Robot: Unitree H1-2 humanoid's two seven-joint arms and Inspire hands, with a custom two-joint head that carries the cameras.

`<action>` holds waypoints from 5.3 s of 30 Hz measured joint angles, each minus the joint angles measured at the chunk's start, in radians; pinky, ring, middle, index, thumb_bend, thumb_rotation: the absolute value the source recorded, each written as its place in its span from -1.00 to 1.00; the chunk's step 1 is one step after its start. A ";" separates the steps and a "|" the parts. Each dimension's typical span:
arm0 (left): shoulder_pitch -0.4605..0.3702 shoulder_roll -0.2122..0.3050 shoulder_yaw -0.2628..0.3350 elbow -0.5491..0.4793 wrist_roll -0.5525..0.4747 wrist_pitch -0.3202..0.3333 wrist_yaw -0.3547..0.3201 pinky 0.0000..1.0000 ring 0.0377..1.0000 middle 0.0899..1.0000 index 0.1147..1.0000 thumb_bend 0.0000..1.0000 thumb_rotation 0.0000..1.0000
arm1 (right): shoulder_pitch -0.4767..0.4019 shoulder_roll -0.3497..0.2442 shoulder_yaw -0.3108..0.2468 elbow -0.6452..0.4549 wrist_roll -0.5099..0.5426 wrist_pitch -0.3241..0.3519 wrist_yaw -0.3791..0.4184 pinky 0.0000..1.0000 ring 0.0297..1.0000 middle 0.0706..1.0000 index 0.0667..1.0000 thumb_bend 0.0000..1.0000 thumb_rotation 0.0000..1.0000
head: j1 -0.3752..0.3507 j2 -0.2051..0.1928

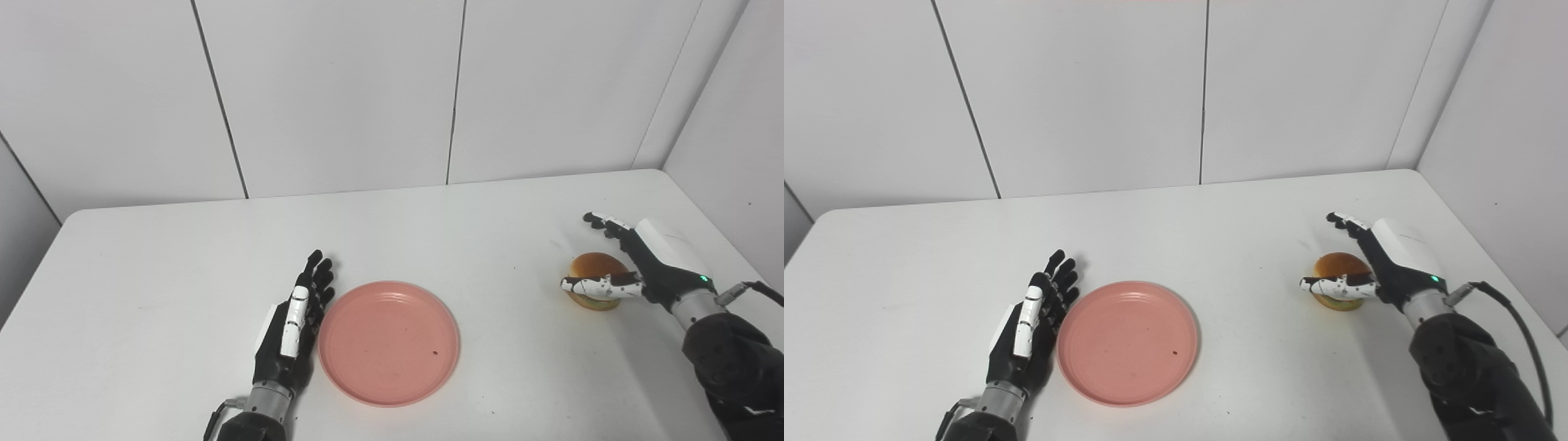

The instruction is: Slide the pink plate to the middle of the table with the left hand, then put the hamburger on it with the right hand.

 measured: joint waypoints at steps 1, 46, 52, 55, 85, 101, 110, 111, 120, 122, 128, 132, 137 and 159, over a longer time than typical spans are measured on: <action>0.000 0.000 0.000 0.000 0.000 0.000 -0.001 1.00 1.00 0.97 0.93 0.05 1.00 | -0.001 0.000 0.003 0.011 0.005 0.000 0.003 0.47 0.65 0.72 0.71 0.93 -0.01 | 0.000 0.002; 0.020 0.020 -0.013 -0.031 0.000 0.012 -0.018 1.00 1.00 0.99 0.96 0.04 1.00 | -0.044 0.013 0.096 0.120 -0.058 0.005 -0.097 -0.49 -0.24 -0.07 -0.05 0.02 -1.00 | 0.020 0.008; 0.020 0.017 -0.010 -0.031 0.001 0.013 -0.018 1.00 1.00 0.98 0.96 0.03 1.00 | -0.024 0.021 0.086 0.099 -0.075 0.004 -0.127 -0.56 -0.22 -0.06 -0.10 0.02 -1.00 | 0.034 0.012; 0.021 0.012 -0.009 -0.032 0.001 0.012 -0.017 1.00 1.00 0.98 0.96 0.03 1.00 | -0.017 0.030 0.083 0.078 -0.075 0.004 -0.138 -0.58 -0.22 -0.06 -0.10 0.02 -1.00 | 0.040 0.014; 0.035 -0.040 -0.033 -0.037 0.096 -0.001 0.064 1.00 1.00 1.00 0.98 0.06 1.00 | -0.140 0.188 0.247 -0.142 -0.063 -0.096 -0.042 -0.55 -0.32 -0.17 0.00 0.01 -1.00 | 0.270 0.025; 0.034 -0.070 -0.040 -0.029 0.158 -0.019 0.126 1.00 1.00 0.99 0.96 0.02 1.00 | -0.164 0.258 0.352 -0.068 -0.062 -0.192 -0.016 -0.55 -0.21 -0.08 -0.10 0.03 -1.00 | 0.322 0.023; 0.033 -0.085 -0.045 -0.022 0.176 -0.021 0.143 1.00 0.99 0.97 0.96 -0.01 1.00 | -0.191 0.281 0.398 -0.026 -0.064 -0.218 0.020 -0.47 -0.30 -0.19 0.01 0.01 -1.00 | 0.336 0.029; 0.033 -0.086 -0.045 -0.022 0.176 -0.021 0.146 1.00 0.99 0.97 0.96 -0.01 1.00 | -0.190 0.284 0.404 -0.016 -0.066 -0.225 0.022 -0.48 -0.30 -0.19 0.01 0.01 -1.00 | 0.336 0.029; 0.033 -0.093 -0.046 -0.020 0.177 -0.023 0.159 1.00 0.98 0.96 0.94 0.00 1.00 | -0.190 0.302 0.437 0.054 -0.102 -0.309 -0.015 -0.43 -0.30 -0.20 0.02 0.01 -1.00 | 0.339 0.034; 0.033 -0.095 -0.046 -0.020 0.177 -0.023 0.159 1.00 0.98 0.96 0.95 0.00 1.00 | -0.190 0.305 0.444 0.064 -0.106 -0.312 -0.015 -0.41 -0.29 -0.20 0.02 0.01 -1.00 | 0.339 0.034; 0.030 -0.099 -0.046 -0.012 0.177 -0.026 0.159 1.00 0.98 0.95 0.93 0.02 1.00 | -0.190 0.314 0.452 0.096 -0.114 -0.315 -0.017 -0.33 -0.26 -0.19 0.01 0.01 -1.00 | 0.342 0.035; 0.029 -0.102 -0.046 -0.011 0.177 -0.026 0.159 1.00 0.99 0.97 0.96 0.05 1.00 | -0.190 0.314 0.454 0.106 -0.114 -0.335 -0.019 -0.28 -0.23 -0.20 0.01 0.01 -1.00 | 0.342 0.035; 0.028 -0.102 -0.048 -0.009 0.176 -0.030 0.159 1.00 1.00 0.98 0.95 0.03 1.00 | -0.186 0.315 0.455 0.124 -0.125 -0.348 -0.032 -0.21 -0.20 -0.18 0.02 0.02 -1.00 | 0.344 0.037; 0.026 -0.104 -0.047 -0.009 0.176 -0.023 0.158 1.00 0.97 0.94 0.91 0.03 1.00 | -0.128 0.281 0.456 0.054 -0.201 -0.393 -0.083 0.28 0.53 0.64 0.68 0.21 -0.32 | 0.328 0.020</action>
